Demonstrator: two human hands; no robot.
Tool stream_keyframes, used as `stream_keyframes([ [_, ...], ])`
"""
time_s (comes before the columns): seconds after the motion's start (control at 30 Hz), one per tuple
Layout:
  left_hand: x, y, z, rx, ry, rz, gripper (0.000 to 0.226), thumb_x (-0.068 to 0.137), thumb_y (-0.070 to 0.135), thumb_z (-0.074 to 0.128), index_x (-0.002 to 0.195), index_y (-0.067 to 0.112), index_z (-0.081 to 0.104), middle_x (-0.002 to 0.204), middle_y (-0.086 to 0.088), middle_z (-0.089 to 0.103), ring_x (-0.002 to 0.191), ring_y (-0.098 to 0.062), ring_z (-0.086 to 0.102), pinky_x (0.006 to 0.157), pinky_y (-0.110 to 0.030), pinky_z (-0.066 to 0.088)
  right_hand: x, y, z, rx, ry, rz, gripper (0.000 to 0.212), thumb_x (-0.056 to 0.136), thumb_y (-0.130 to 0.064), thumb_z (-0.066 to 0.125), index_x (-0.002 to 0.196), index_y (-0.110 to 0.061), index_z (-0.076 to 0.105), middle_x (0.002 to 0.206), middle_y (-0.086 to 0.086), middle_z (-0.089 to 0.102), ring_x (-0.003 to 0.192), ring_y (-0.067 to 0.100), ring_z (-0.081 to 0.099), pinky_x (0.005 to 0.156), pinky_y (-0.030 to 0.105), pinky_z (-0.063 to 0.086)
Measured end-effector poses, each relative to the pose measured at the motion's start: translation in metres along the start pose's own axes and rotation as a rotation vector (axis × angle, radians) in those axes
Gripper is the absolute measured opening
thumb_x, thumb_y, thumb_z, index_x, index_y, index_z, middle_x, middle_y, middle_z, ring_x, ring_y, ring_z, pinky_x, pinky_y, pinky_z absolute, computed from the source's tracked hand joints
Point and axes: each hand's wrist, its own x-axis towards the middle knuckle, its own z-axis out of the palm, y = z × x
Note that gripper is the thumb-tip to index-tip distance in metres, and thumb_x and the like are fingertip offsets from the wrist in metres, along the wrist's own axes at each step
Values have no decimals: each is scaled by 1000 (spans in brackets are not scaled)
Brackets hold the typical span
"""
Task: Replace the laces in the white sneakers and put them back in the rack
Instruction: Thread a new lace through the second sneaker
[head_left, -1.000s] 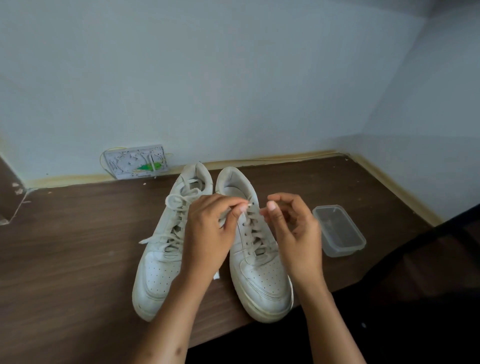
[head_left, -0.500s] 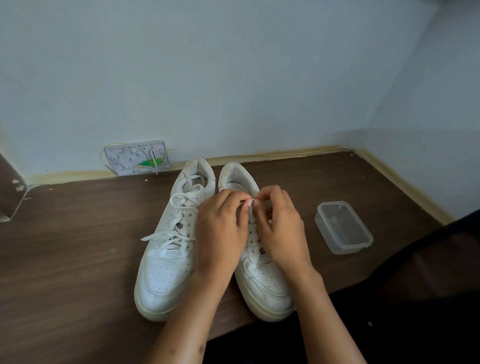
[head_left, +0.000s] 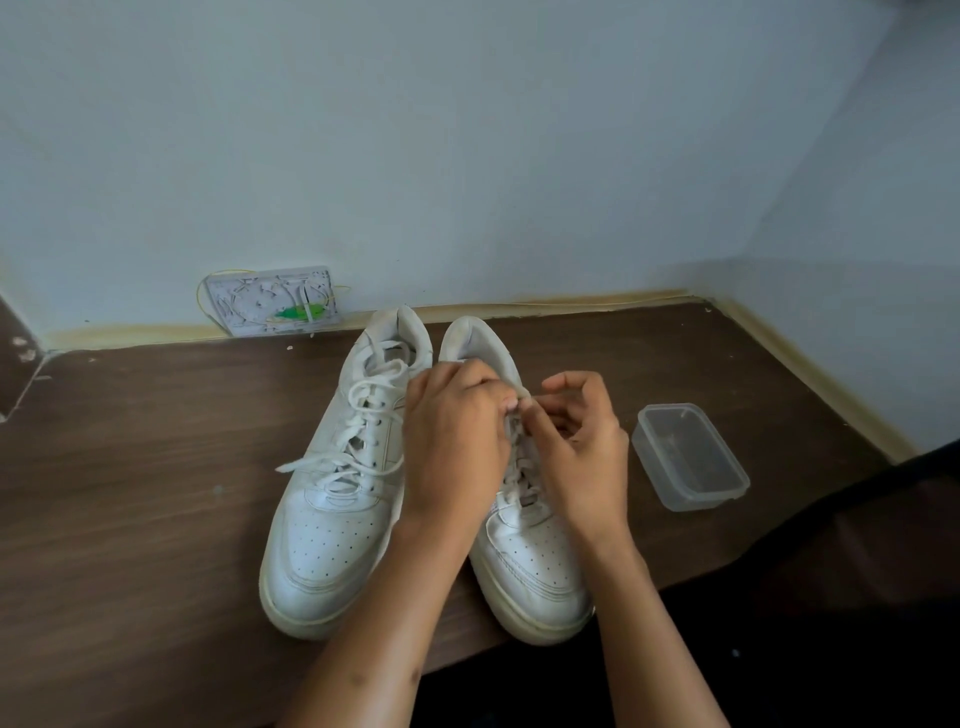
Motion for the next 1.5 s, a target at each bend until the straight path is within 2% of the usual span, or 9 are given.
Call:
stream_keyframes([
  [0.3, 1, 25, 0, 306, 20, -127, 6, 70, 15, 76, 68, 21, 73, 77, 0, 66, 96, -30, 58, 99, -44, 25, -1, 4, -1, -80, 18, -35, 9, 95, -12, 61, 103, -15, 63, 85, -9, 72, 81, -1, 68, 67, 11, 49],
  [0.47, 7, 17, 2, 199, 1, -181, 22, 67, 10, 82, 59, 26, 69, 72, 5, 62, 98, -28, 58, 104, -43, 17, 1, 5, -1, -97, 23, -32, 12, 95, -12, 61, 105, -16, 66, 86, -11, 71, 82, -5, 66, 67, 7, 47],
  [0.67, 9, 1, -2, -39, -30, -213, 12, 77, 28, 79, 82, 38, 76, 79, 13, 63, 98, -17, 59, 109, -48, 13, 1, 8, 0, -65, 8, 35, 13, 95, -15, 63, 102, -17, 74, 89, -6, 74, 86, 5, 69, 73, 18, 54],
  [0.8, 7, -3, -1, -177, 6, -173, 37, 80, 25, 76, 115, 36, 68, 73, 21, 66, 90, 2, 60, 113, -35, -2, 2, 8, 2, -38, 40, 65, 9, 93, -14, 65, 96, -16, 73, 88, -5, 73, 84, 5, 68, 72, 17, 52],
  [1.03, 8, -7, 1, -260, -34, -122, 36, 87, 20, 70, 117, 38, 66, 79, 26, 66, 95, 10, 58, 116, -40, -5, 5, 13, 5, 34, -35, 101, 10, 96, -13, 60, 97, -19, 68, 95, 5, 69, 89, 18, 67, 72, 23, 53],
  [1.13, 10, -10, 1, -242, -66, -101, 38, 92, 11, 64, 118, 38, 66, 89, 26, 65, 99, 6, 60, 117, -42, -2, 6, 14, 4, 24, -81, 91, 11, 99, -16, 55, 94, -20, 64, 92, 8, 67, 83, 23, 64, 72, 31, 53],
  [1.27, 12, -22, -8, -196, -124, -34, 48, 91, -3, 55, 119, 34, 67, 96, 16, 70, 98, 3, 59, 115, -39, 11, 7, 13, 5, -45, -45, 79, 16, 99, -9, 50, 89, -16, 59, 84, 3, 60, 67, 4, 52, 61, 20, 44],
  [1.37, 17, -33, -17, -212, -128, 17, 36, 92, 3, 60, 115, 29, 70, 96, 12, 72, 94, -7, 63, 108, -37, 27, 11, 13, -6, -26, 99, 147, 18, 99, -6, 46, 88, -17, 56, 77, -4, 54, 62, 3, 48, 58, 19, 42],
  [1.5, 17, -44, -23, -183, -174, 52, 24, 86, 13, 72, 101, 31, 75, 96, 14, 71, 92, -14, 65, 96, -52, 43, 23, 16, -31, 28, 382, 257, 29, 102, -9, 42, 83, -30, 49, 83, -3, 54, 73, 10, 53, 69, 26, 43],
])
